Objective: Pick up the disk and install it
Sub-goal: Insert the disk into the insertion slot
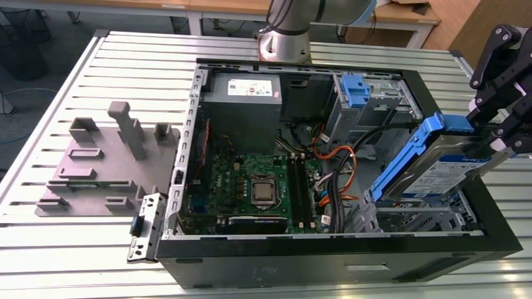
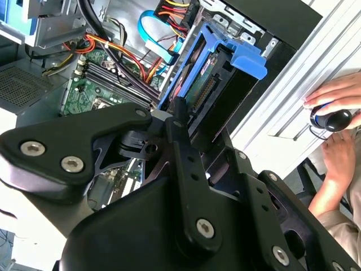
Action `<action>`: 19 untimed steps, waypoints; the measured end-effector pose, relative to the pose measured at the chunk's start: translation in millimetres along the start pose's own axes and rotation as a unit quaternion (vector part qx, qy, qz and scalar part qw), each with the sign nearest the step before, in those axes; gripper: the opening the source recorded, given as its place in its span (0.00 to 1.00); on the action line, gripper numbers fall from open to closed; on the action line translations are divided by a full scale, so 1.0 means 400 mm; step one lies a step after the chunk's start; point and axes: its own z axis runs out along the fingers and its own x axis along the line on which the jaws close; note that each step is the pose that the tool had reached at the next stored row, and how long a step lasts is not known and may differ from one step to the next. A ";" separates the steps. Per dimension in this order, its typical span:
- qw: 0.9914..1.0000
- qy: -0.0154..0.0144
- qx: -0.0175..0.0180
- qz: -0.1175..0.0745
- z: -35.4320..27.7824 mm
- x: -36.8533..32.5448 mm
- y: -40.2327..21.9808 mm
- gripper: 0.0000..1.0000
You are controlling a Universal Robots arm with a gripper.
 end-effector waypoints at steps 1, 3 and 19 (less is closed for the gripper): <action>1.000 0.000 0.000 0.001 0.000 0.000 -0.001 0.35; 1.000 0.000 0.000 0.003 0.001 0.000 -0.005 0.35; 1.000 0.000 0.001 0.009 0.007 0.000 0.000 0.35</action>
